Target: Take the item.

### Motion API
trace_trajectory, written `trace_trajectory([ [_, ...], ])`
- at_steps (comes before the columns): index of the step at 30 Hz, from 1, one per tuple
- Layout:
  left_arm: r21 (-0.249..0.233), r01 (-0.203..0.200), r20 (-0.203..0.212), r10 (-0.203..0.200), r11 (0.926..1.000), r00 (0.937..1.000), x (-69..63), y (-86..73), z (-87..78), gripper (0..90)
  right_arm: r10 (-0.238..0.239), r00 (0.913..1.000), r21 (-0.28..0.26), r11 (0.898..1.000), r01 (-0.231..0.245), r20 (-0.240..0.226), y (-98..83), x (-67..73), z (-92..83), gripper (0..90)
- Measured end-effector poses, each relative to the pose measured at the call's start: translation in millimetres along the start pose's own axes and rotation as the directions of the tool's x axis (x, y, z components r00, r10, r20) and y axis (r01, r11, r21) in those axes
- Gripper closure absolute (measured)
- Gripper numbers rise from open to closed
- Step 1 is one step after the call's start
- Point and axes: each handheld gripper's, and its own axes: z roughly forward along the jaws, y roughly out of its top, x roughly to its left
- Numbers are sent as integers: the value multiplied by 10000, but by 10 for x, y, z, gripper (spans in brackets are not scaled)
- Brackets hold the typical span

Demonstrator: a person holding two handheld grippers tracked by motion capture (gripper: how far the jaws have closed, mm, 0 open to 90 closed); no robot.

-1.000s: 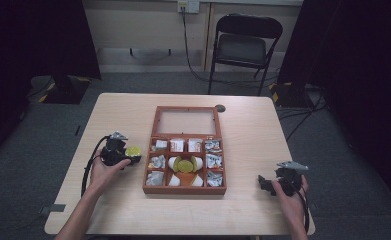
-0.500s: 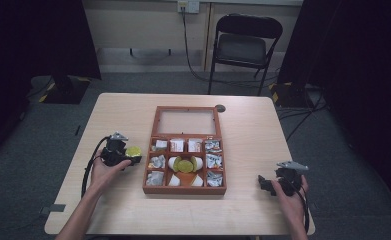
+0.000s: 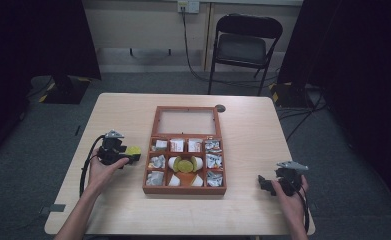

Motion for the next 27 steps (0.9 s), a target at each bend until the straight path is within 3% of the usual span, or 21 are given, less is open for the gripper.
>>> trace_trajectory([
  [9, -628, 166, -226, -181, 9979, 9996, -42, 25, -209, 207, 3, 10000, 3, 10000, -3, 0, 0, 0, 0, 0],
  [19, -776, -89, -417, 57, 9969, 9991, -113, -76, -493, 207, 5, 10000, 2, 10000, -5, 3, 0, 0, 0, 0],
  [27, -675, -7, -851, -51, 9977, 9964, -46, -223, -647, 206, 7, 10000, 3, 10000, -7, 4, 0, 0, 0, 0],
])
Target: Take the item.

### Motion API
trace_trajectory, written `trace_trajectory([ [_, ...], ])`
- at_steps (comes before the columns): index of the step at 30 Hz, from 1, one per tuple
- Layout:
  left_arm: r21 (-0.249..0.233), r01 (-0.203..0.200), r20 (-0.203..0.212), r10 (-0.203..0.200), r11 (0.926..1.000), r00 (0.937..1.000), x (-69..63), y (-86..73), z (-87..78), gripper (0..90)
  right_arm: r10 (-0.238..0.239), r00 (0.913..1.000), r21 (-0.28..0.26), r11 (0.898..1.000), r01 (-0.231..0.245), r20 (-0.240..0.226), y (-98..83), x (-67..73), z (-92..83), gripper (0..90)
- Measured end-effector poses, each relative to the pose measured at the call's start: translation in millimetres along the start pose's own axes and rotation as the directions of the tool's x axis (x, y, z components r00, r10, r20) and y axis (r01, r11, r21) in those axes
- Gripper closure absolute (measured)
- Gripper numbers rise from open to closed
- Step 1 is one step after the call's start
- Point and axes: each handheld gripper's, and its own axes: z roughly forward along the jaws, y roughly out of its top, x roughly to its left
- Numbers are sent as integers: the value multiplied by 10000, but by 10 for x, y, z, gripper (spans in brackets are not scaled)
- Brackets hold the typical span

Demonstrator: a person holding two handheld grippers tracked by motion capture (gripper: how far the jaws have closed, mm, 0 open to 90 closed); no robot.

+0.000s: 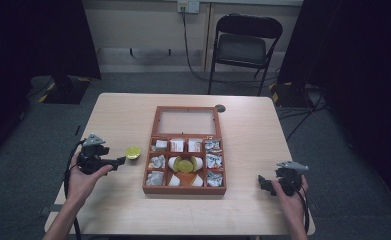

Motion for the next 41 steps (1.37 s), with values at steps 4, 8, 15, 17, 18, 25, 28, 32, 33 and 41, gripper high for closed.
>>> trace_trajectory([
  [4, 67, 108, -252, -106, 9999, 9996, 73, -132, -69, 186, -4, 10000, -1, 10000, 4, -1, 0, 0, 0, 0],
  [8, 187, 306, -590, -294, 9994, 9978, 176, -270, -120, 181, -13, 10000, -3, 10000, 13, -2, 0, -1, 0, 0],
  [15, 406, 672, -1067, -625, 9969, 9923, 301, -459, -130, 183, -7, 10000, -2, 10000, 7, -2, 0, -1, 0, 0],
  [17, 585, 923, -1132, -853, 9940, 9899, 341, -519, -96, 183, -2, 10000, -2, 10000, 2, -2, 0, 0, 0, 0],
  [18, 625, 993, -1236, -911, 9931, 9881, 353, -548, -77, 183, -4, 10000, -1, 10000, 4, -1, 0, 0, 0, 0],
  [25, 1031, 1107, -1718, -919, 9885, 9808, 318, -647, 47, 188, -3, 10000, 0, 10000, 3, 0, 0, 0, 0, 0],
  [28, 734, 819, -1830, -673, 9939, 9808, 310, -679, 80, 170, -4, 10000, -3, 10000, 4, 2, 0, 0, 0, 0],
  [32, 353, 823, -1922, -741, 9960, 9785, 303, -717, 93, 149, -4, 10000, -1, 10000, 4, 0, 0, 0, 0, 0],
  [33, 309, 775, -1907, -703, 9965, 9791, 305, -722, 96, 144, -11, 10000, -5, 10000, 11, 0, 0, -1, 0, 0],
  [41, 26, 732, -2006, -711, 9973, 9771, 297, -749, 128, 90, -11, 10000, -2, 10000, 11, 1, 0, -1, 0, 0],
])
